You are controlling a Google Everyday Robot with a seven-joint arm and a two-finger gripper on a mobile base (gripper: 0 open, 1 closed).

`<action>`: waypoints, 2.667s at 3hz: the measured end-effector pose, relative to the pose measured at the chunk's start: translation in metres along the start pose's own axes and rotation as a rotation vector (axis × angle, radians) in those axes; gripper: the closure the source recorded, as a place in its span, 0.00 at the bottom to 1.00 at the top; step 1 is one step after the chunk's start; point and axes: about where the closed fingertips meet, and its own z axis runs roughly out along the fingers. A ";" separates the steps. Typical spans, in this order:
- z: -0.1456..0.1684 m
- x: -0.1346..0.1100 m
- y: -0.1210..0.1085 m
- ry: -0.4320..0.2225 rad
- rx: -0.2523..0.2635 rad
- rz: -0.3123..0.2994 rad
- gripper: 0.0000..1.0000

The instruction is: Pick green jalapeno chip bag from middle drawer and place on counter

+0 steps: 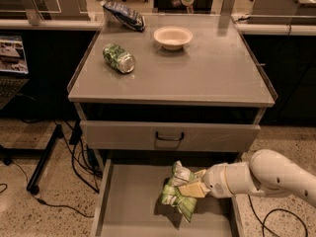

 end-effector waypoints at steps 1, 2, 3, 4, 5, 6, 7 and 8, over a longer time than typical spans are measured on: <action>-0.050 -0.055 0.042 -0.039 -0.026 -0.111 1.00; -0.081 -0.092 0.064 -0.076 -0.030 -0.170 1.00; -0.080 -0.093 0.067 -0.074 -0.037 -0.174 1.00; -0.106 -0.127 0.094 -0.127 -0.056 -0.248 1.00; -0.140 -0.176 0.123 -0.198 -0.074 -0.339 1.00; -0.167 -0.225 0.140 -0.241 -0.046 -0.412 1.00; -0.180 -0.265 0.135 -0.256 0.021 -0.421 1.00; -0.177 -0.297 0.108 -0.279 0.109 -0.355 1.00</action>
Offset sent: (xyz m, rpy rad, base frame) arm -0.0160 0.0119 0.1970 0.0605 -0.2267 0.1213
